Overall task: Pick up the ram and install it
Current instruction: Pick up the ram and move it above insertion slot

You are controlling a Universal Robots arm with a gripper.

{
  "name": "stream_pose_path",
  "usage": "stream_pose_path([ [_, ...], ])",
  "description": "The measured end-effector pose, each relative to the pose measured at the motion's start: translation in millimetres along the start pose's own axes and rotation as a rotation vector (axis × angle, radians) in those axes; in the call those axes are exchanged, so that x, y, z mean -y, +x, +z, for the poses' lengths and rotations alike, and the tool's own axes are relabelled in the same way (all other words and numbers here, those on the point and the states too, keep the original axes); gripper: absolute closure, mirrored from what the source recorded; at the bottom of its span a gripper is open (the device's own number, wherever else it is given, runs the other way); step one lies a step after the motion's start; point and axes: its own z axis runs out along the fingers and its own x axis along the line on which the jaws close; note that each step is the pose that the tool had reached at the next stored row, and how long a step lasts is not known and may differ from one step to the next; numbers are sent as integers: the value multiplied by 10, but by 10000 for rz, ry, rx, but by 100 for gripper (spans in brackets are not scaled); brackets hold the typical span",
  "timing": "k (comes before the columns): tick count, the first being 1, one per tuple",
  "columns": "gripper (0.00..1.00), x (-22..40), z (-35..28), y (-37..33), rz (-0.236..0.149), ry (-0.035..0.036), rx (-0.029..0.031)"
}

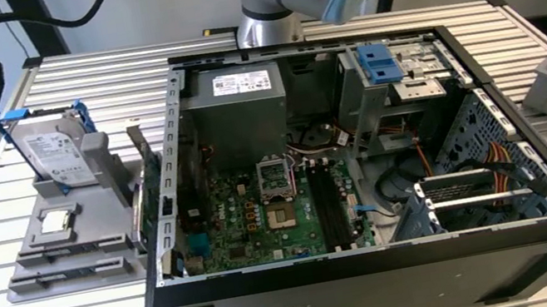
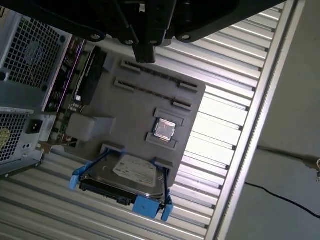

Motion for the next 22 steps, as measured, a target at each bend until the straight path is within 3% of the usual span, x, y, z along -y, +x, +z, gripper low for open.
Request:
stream_pose_path([
  [22,100,-9,0,-3,-314,-3,-15],
])
